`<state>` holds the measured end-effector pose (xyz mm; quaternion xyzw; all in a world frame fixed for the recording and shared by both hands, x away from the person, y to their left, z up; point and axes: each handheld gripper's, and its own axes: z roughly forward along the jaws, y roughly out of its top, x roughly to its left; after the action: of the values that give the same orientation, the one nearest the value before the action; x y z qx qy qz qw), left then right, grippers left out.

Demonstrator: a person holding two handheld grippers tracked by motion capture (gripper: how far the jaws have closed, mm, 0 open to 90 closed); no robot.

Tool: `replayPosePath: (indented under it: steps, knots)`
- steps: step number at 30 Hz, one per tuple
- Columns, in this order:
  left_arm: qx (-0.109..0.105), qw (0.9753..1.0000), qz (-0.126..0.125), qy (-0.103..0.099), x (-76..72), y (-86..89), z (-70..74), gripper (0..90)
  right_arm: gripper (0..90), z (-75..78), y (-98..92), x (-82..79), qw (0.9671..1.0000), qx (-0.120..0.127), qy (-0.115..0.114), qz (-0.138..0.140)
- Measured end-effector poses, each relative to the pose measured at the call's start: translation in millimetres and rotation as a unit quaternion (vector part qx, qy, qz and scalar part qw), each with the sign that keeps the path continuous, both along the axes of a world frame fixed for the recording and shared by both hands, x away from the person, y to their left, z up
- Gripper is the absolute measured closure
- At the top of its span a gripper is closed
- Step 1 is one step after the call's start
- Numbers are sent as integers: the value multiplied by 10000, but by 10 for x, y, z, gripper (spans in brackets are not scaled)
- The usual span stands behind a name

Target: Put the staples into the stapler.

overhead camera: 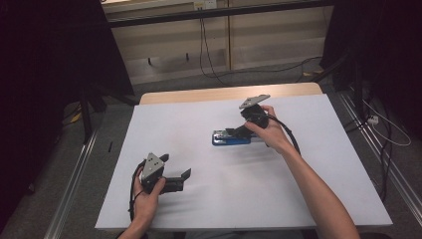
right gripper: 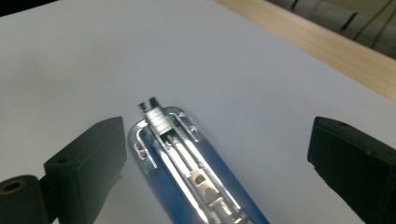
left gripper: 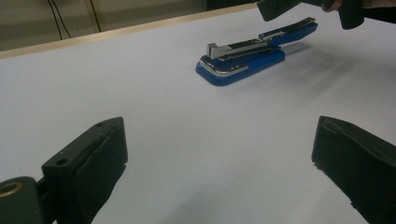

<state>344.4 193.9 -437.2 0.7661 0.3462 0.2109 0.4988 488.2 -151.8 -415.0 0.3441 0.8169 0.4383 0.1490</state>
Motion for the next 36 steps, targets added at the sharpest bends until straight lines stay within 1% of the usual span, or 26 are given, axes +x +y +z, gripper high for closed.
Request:
replayPosePath:
  steps: [1,3,6,8,10,11,15,17,21,23,25,27,30,33,36]
  knots:
    - [-1,10000,6,0,-1,1,2,36,48,5,-19,-6,10000,56,32,-23]
    - [-47,10000,12,-14,-5,0,6,36,49,8,-44,-25,9999,23,-10,-125]
    - [-22,10000,-7,-37,-3,-1,8,36,43,10,-84,-67,9999,42,-5,-111]
    - [-12,10000,12,-24,-1,-1,7,36,43,14,-113,-94,9999,68,-13,-158]
    - [-13,10000,8,-40,3,6,8,36,43,18,-146,-120,9997,77,-67,-233]
    - [-24,10000,1,-36,2,13,12,36,43,19,-161,-134,9995,107,-58,-276]
    - [-79,9999,88,-45,-5,48,21,36,35,11,-217,-193,9986,216,-87,-477]
    - [-57,9999,96,-39,1,52,18,37,36,-7,-247,-218,9981,197,-96,-570]
    - [-35,10000,74,-39,1,44,14,36,32,-30,-325,-257,9968,160,-102,-774]
    - [-37,10000,78,-36,2,43,12,37,29,-23,-370,-271,9954,257,-86,-917]
    - [-28,10000,80,-39,7,47,12,36,30,-15,-412,-296,9947,317,-94,-976]
    - [-49,9999,113,-18,11,51,5,36,30,-11,-442,-323,9944,282,-150,-1004]
    - [-54,9999,130,12,14,65,0,36,30,-6,-492,-369,9937,303,-202,-1064]
    - [-122,9998,167,7,12,78,3,36,31,-11,-546,-409,9922,373,-272,-1159]
    - [-86,9998,182,6,14,92,6,36,31,-2,-589,-415,9907,426,-281,-1265]
